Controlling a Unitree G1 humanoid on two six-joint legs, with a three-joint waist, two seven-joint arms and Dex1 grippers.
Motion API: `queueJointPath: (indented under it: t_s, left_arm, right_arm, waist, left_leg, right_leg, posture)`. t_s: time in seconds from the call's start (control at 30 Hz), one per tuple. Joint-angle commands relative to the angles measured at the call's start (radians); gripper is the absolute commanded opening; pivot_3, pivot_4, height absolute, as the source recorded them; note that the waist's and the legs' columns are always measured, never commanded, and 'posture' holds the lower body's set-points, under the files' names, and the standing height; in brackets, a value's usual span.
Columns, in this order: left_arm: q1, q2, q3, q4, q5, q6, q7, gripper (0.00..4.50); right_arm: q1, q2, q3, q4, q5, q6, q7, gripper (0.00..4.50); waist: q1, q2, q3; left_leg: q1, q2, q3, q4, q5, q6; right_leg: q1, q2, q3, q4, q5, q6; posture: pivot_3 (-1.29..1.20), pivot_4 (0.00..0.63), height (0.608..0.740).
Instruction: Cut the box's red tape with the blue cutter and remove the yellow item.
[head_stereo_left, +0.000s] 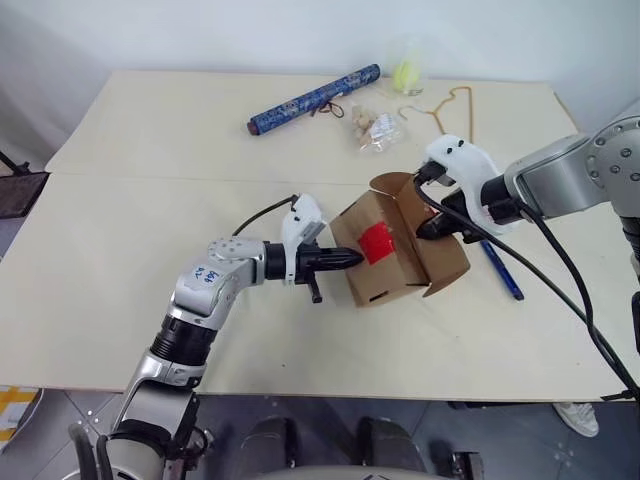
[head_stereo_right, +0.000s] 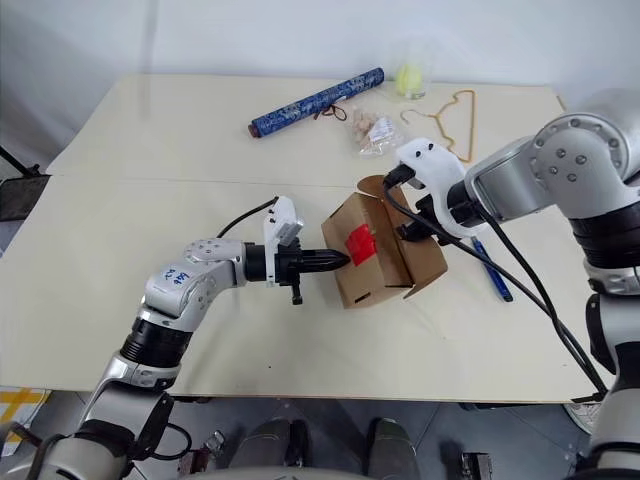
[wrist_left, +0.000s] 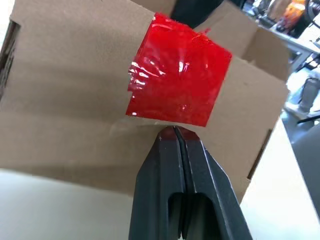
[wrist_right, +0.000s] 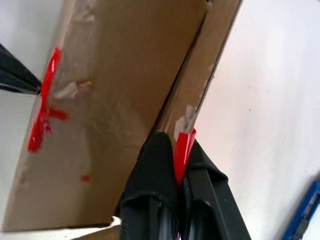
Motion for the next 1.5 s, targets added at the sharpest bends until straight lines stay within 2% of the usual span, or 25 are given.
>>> queueJointPath:
  t_s: [0.03,0.37,0.57,0.77,1.03,1.5]
  left_arm:
    - [-0.003,-0.035,-0.048,0.024,0.025,-0.004,0.007,0.0]
    - [0.029,-0.064,-0.037,0.027,0.054,0.054,0.078,0.0]
    - [0.048,-0.068,-0.039,0.013,0.055,0.062,0.092,0.0]
    - [-0.008,-0.138,-0.035,0.101,0.088,-0.01,0.122,0.0]
    - [-0.029,-0.191,-0.057,0.127,0.111,-0.017,0.114,0.0]
    - [-0.045,-0.03,-0.024,0.019,0.106,0.037,0.035,0.0]
  right_arm:
    - [-0.038,-0.025,0.005,-0.018,0.077,0.004,0.019,0.05]
    - [-0.082,-0.043,0.056,0.003,0.177,0.004,-0.035,0.05]
    - [-0.102,-0.026,0.08,-0.018,0.139,0.004,-0.053,0.05]
    - [-0.087,-0.007,0.076,-0.064,0.115,0.004,-0.071,0.05]
    - [-0.073,0.0,0.067,-0.083,0.127,0.004,-0.093,0.05]
    - [-0.07,-0.011,0.065,-0.074,0.072,0.004,-0.083,0.05]
  waist:
    - [0.004,0.0,0.0]
    - [0.022,0.0,0.0]
    - [0.025,0.0,0.0]
    - [0.023,0.0,0.0]
    - [0.022,0.0,0.0]
    - [0.017,0.0,0.0]
  left_leg:
    - [0.0,0.0,0.0,0.0,0.0,0.0]
    - [0.0,0.0,0.0,0.001,0.0,0.0]
    - [0.0,0.0,-0.001,0.002,0.0,0.0]
    - [0.0,0.0,-0.001,0.002,0.0,0.001]
    - [0.0,0.0,0.0,0.002,0.0,0.001]
    - [0.0,0.0,0.0,0.001,0.0,0.001]
  right_leg:
    - [0.0,0.0,0.0,0.0,0.0,0.0]
    - [0.001,-0.001,0.0,0.0,0.0,0.0]
    - [0.001,-0.001,0.0,0.0,0.0,0.0]
    - [0.002,-0.001,0.0,0.0,0.0,0.0]
    - [0.001,-0.001,-0.001,0.0,0.0,0.0]
    - [0.001,-0.001,-0.001,0.0,0.0,0.0]
  posture:
    - [0.0,0.15,0.74]
    - [0.0,0.15,0.74]
    - [0.0,0.15,0.74]
    - [0.0,0.15,0.74]
    - [0.0,0.15,0.74]
    - [0.0,0.15,0.74]
